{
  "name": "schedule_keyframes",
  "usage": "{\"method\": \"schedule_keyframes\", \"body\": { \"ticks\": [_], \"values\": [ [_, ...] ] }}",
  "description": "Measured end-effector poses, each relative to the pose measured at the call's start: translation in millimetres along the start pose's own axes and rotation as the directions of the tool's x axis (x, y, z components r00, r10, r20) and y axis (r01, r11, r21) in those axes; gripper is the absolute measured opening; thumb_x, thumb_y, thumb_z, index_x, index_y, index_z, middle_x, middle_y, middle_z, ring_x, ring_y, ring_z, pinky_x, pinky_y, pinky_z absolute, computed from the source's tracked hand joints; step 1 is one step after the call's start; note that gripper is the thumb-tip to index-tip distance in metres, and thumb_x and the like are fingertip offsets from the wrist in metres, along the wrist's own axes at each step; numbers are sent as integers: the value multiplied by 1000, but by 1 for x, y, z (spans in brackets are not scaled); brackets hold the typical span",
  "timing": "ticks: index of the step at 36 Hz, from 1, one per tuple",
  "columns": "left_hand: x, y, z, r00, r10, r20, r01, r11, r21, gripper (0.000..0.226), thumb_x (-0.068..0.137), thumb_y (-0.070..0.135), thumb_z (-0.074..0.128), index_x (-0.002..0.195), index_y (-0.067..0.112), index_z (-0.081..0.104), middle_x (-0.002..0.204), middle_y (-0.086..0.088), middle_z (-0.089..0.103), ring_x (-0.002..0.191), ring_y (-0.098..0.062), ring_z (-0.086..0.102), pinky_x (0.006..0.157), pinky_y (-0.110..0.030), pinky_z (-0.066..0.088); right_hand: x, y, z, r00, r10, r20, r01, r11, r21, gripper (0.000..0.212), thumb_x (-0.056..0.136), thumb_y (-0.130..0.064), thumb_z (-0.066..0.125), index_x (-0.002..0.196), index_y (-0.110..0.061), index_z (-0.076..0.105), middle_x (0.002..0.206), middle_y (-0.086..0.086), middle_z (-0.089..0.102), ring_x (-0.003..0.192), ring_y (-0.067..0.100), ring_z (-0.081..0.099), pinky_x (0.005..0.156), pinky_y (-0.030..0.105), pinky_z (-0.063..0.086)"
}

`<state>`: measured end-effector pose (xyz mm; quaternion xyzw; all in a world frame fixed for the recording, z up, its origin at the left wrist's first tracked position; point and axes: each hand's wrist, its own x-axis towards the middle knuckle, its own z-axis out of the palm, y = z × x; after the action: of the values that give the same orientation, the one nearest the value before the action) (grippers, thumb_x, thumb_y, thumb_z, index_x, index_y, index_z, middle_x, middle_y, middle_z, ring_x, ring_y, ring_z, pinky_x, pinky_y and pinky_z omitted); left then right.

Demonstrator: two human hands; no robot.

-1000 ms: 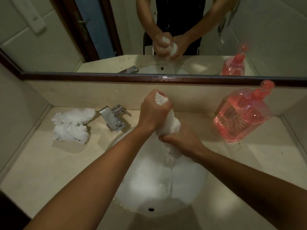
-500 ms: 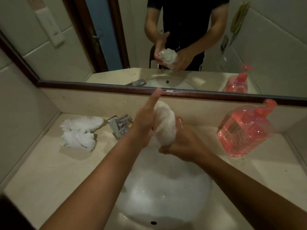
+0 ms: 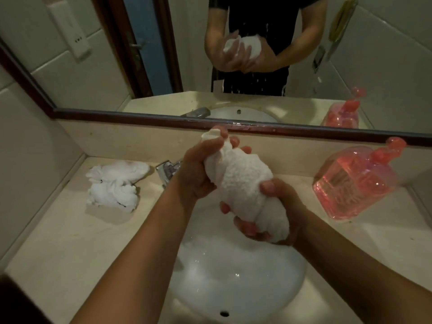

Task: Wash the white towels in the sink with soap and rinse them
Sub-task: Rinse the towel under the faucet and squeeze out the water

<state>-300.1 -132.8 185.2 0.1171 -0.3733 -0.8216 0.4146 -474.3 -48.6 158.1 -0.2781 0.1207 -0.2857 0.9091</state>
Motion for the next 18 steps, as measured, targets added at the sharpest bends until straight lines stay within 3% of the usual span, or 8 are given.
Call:
{"method": "schedule_keyframes", "body": {
  "ticks": [3, 5, 7, 10, 13, 16, 18],
  "values": [
    [-3, 0, -2, 997, 5, -77, -5, 1000, 8, 50, 57, 30, 102, 82, 18, 59, 83, -2, 66, 87, -24, 73, 78, -40, 62, -10, -3, -3, 999, 49, -23, -49, 999, 8, 79, 78, -55, 89, 138, -8, 66, 120, 14, 72, 78, 19, 72, 57, 24, 60],
    [-7, -2, -3, 994, 2, -109, -2, 1000, -4, 48, 58, 29, 101, 78, 18, 60, 81, -2, 65, 82, -23, 72, 75, -37, 62, -15, -8, -1, 996, 78, -32, -80, 995, -60, 100, 73, -62, 89, 147, -7, 49, 124, 12, 73, 84, 16, 71, 62, 23, 60],
    [-10, -2, -1, 994, -7, -109, 2, 999, -41, 51, 61, 28, 100, 82, 16, 55, 78, -3, 66, 77, -23, 72, 71, -35, 62, -20, -15, 7, 992, 112, -61, -120, 984, -131, 107, 68, -59, 94, 144, -7, 40, 119, 9, 74, 83, 14, 71, 62, 22, 59],
    [-14, -1, 8, 984, -39, -171, 34, 999, -29, 38, 71, 18, 91, 85, 14, 56, 75, -3, 65, 72, -22, 71, 66, -33, 61, -26, -28, 30, 950, 146, -275, -215, 947, -240, 113, 44, -48, 107, 134, -5, 52, 105, 12, 74, 72, 18, 67, 52, 25, 56],
    [-15, 1, 21, 958, -50, -282, 81, 992, 97, 8, 84, 16, 69, 80, 15, 62, 70, -1, 62, 64, -18, 69, 60, -30, 59, -26, -38, 51, 858, 155, -490, -356, 868, -348, 93, 40, -29, 104, 120, -4, 64, 94, 11, 74, 65, 19, 64, 47, 26, 53],
    [-16, -2, 28, 936, 9, -353, 109, 944, 312, 4, 80, 13, 67, 82, 12, 64, 68, -2, 62, 59, -16, 66, 54, -27, 56, -22, -37, 61, 779, 167, -604, -482, 775, -408, 51, 62, -20, 85, 107, -4, 68, 80, 5, 73, 61, 15, 63, 47, 26, 51],
    [-16, -6, 28, 927, 77, -368, 110, 880, 461, 6, 83, 9, 69, 82, 11, 64, 67, 0, 63, 59, -14, 65, 52, -24, 53, -19, -33, 59, 736, 139, -662, -528, 730, -434, 46, 63, -22, 85, 102, -6, 70, 74, 5, 71, 59, 16, 63, 47, 26, 49]
  ]
}}
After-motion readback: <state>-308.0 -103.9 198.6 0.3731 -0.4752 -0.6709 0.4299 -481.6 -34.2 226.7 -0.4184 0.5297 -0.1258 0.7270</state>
